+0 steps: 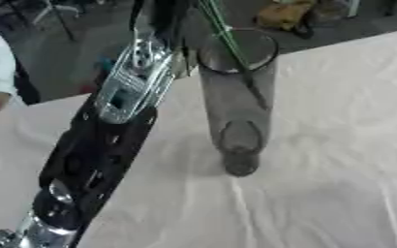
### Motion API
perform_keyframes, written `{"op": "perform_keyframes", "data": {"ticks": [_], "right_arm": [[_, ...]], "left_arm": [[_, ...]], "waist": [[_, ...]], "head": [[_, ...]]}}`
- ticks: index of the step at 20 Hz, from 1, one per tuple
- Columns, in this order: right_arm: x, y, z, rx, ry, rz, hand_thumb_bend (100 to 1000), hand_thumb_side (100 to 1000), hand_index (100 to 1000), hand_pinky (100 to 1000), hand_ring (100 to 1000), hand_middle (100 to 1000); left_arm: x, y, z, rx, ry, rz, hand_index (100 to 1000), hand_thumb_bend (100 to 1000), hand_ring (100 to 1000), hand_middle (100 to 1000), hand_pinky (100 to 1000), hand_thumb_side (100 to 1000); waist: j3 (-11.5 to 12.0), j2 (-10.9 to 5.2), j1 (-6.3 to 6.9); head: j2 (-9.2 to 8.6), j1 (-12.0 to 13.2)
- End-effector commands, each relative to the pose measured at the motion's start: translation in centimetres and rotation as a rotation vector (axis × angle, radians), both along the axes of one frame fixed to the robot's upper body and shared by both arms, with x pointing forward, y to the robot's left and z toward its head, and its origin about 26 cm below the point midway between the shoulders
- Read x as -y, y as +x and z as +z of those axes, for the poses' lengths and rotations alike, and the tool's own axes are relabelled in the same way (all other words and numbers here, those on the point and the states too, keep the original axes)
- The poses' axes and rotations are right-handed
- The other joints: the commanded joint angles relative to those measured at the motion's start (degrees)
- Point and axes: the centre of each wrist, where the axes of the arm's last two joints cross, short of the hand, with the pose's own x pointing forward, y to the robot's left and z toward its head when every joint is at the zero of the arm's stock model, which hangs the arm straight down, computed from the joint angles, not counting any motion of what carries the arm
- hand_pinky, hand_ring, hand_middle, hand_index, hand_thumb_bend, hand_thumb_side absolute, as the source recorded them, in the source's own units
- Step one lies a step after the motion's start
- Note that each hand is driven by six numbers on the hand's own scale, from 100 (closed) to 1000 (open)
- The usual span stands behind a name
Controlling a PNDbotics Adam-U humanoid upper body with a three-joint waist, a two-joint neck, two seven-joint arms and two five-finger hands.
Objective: Arrange flowers into the vase.
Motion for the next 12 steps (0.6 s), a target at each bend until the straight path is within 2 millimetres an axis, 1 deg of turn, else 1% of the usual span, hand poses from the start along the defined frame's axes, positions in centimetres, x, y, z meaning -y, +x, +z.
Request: {"op": "perform_keyframes", "data": {"ticks": [1, 2, 3, 4, 5, 7, 8, 12], "right_arm": [[0.25, -0.36, 0.66, 0.026, -0.011, -0.012, 100, 1000, 763, 685, 536, 507], [0.27, -0.37, 0.64, 0.026, -0.010, -0.014, 100, 1000, 763, 685, 536, 507], [0.29, -0.37, 0.63, 0.025, -0.010, -0.014, 100, 1000, 763, 685, 536, 507], [0.30, -0.38, 0.61, 0.025, -0.010, -0.015, 100, 1000, 763, 685, 536, 507], [0.32, -0.38, 0.59, 0.024, -0.010, -0.016, 100, 1000, 763, 685, 536, 507], [0.35, -0.39, 0.55, 0.023, -0.011, -0.017, 100, 1000, 763, 685, 536, 506], [0.38, -0.41, 0.50, 0.020, -0.011, -0.018, 100, 1000, 763, 685, 536, 506], [0.40, -0.42, 0.46, 0.018, -0.011, -0.020, 100, 1000, 763, 685, 536, 506]], "left_arm": [[-1.10, -0.44, 1.11, 0.040, 0.034, 0.086, 329, 185, 149, 209, 116, 814], [-1.18, -0.43, 1.05, 0.038, 0.045, 0.105, 357, 167, 207, 251, 163, 832], [-1.27, -0.43, 0.99, 0.035, 0.057, 0.124, 370, 155, 233, 271, 189, 834], [-1.38, -0.41, 0.95, 0.032, 0.068, 0.146, 403, 153, 280, 312, 238, 837], [-1.46, -0.42, 0.92, 0.030, 0.079, 0.167, 421, 154, 298, 328, 250, 839], [-1.52, -0.50, 0.94, 0.028, 0.093, 0.199, 432, 155, 309, 338, 256, 838], [-1.58, -0.56, 0.99, 0.028, 0.102, 0.215, 462, 152, 343, 368, 285, 841], [-1.54, -0.88, 1.17, 0.030, 0.118, 0.243, 462, 152, 343, 368, 285, 841]], "waist": [[0.3, -1.17, -0.15], [0.4, -1.23, -0.18], [0.5, -1.29, -0.21], [0.5, -1.34, -0.24], [0.6, -1.40, -0.28], [0.7, -1.47, -0.33], [0.7, -1.53, -0.34], [0.8, -1.59, -0.37]], "head": [[0.73, -0.3], [0.82, -0.4], [0.90, -0.4], [0.95, -0.5], [1.00, -0.6], [1.09, -0.6], [1.18, -0.6], [1.26, -0.7]]}}
